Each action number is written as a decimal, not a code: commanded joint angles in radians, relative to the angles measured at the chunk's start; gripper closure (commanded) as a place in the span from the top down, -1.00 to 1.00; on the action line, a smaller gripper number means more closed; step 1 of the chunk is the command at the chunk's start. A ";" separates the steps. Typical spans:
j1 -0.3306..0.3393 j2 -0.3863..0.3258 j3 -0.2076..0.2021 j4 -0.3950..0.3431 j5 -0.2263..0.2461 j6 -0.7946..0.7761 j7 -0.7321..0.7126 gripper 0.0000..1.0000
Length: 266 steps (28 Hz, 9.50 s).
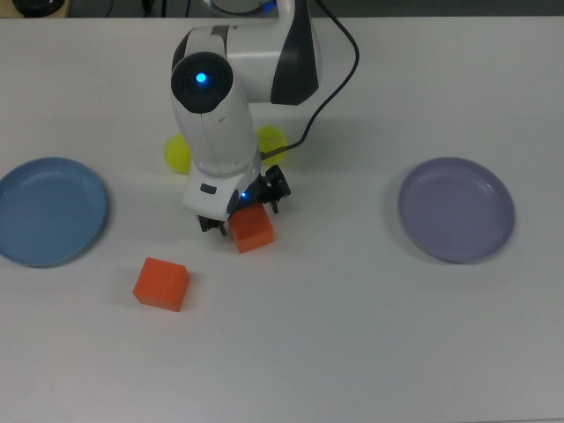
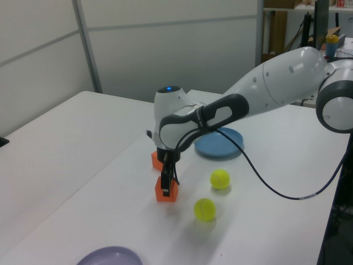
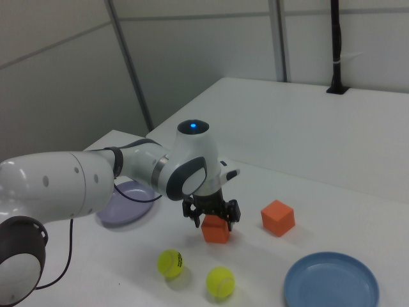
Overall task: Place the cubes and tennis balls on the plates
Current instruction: 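Close the gripper around the orange cube, then carry the orange cube onto the blue plate and release it, then move the gripper to the second orange cube and grasp it, then lift the cube and stack it on the cube on the blue plate, then move the gripper down to a tennis ball and grasp it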
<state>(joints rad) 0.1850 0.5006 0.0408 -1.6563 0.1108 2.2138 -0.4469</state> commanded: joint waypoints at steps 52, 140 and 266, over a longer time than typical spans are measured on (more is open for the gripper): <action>-0.119 0.018 -0.312 0.056 0.049 0.055 -0.003 -0.96; 0.014 0.197 -0.196 0.187 0.264 0.376 0.244 -0.75; -0.027 -0.358 -0.187 -0.482 -0.085 0.064 0.143 0.19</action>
<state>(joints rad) 0.1607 0.1807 -0.1369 -2.1005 0.0459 2.2663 -0.3058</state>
